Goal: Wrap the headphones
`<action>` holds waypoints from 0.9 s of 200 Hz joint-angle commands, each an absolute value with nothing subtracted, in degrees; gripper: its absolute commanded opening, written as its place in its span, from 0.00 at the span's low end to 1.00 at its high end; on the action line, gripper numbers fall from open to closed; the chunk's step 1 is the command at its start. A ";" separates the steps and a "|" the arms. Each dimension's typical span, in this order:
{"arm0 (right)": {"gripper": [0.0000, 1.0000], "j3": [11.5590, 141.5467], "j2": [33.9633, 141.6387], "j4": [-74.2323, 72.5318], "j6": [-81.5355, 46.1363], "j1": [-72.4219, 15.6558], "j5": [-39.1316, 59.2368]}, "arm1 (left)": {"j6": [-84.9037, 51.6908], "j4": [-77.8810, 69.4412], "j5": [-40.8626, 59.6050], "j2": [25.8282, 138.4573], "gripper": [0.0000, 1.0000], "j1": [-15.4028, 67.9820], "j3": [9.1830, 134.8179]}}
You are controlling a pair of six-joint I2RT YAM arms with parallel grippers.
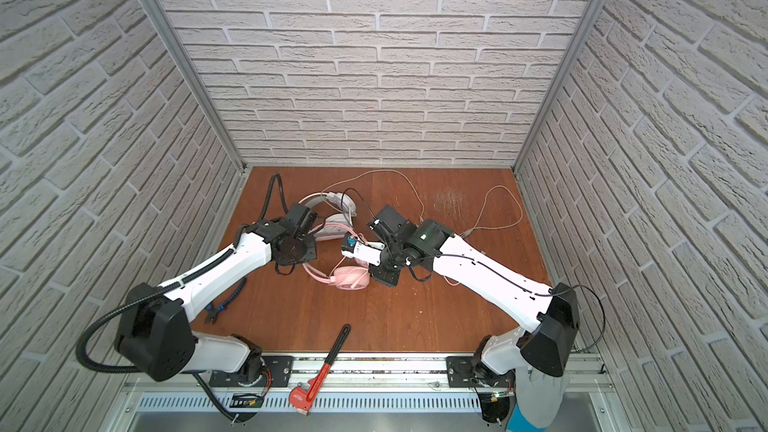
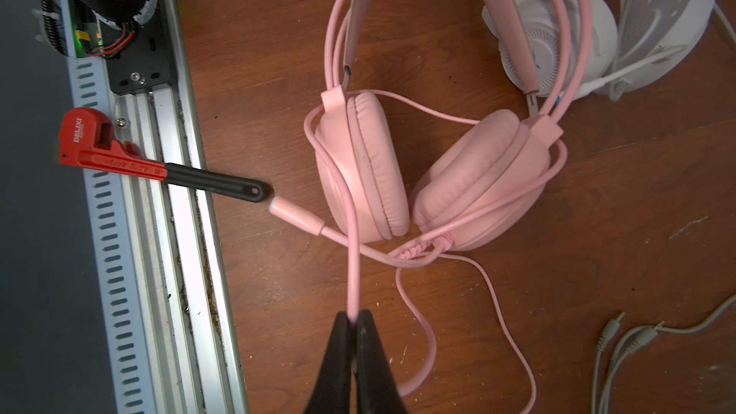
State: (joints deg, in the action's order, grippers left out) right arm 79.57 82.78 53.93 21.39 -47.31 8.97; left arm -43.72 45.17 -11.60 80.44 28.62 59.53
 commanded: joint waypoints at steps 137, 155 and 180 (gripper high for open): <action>0.06 83.00 90.04 42.54 15.59 -41.30 0.31 | -40.29 43.43 -8.20 80.68 0.00 31.29 61.35; 0.06 83.61 91.47 42.47 15.12 -40.13 1.10 | -39.77 43.33 -7.68 80.53 0.00 31.38 61.35; 0.06 84.48 93.21 42.63 14.81 -38.79 3.14 | -38.49 43.38 -6.45 80.59 0.00 31.55 61.52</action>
